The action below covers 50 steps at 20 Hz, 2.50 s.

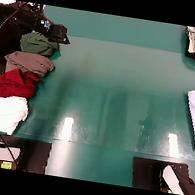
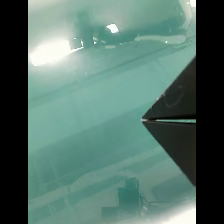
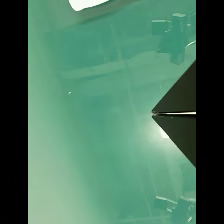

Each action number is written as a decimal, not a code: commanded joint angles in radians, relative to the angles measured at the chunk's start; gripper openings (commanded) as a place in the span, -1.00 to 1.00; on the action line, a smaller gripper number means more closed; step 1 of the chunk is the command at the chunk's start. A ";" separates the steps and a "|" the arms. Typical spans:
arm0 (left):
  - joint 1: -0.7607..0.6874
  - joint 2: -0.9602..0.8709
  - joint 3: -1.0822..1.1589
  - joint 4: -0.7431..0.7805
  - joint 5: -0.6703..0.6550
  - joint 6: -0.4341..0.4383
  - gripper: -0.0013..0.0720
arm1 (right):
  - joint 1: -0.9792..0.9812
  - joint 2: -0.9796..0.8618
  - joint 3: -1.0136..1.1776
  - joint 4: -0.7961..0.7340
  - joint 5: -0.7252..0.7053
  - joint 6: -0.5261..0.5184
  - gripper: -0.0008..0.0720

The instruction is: Fold the shirts.

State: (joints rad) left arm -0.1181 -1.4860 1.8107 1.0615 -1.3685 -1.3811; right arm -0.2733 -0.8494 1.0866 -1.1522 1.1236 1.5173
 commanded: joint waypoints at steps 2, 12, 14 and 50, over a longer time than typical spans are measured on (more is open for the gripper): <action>0.000 0.000 0.000 0.000 0.000 0.000 -0.90 | 0.003 0.001 0.001 0.001 0.003 0.000 -0.93; 0.000 0.000 0.000 0.000 0.000 0.000 -0.90 | 0.003 0.001 0.001 0.002 0.003 0.000 -0.93; 0.000 0.000 0.000 0.000 0.001 0.000 -0.90 | 0.003 0.001 0.001 0.002 0.004 0.000 -0.93; 0.099 -0.016 0.285 -0.459 0.340 0.512 -0.91 | 0.003 0.001 0.247 0.028 -0.060 0.000 -0.93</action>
State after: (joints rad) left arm 0.0341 -1.6356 2.0605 1.0267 -0.9241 -1.1439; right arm -0.2707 -0.8490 1.2427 -1.1294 1.1076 1.5181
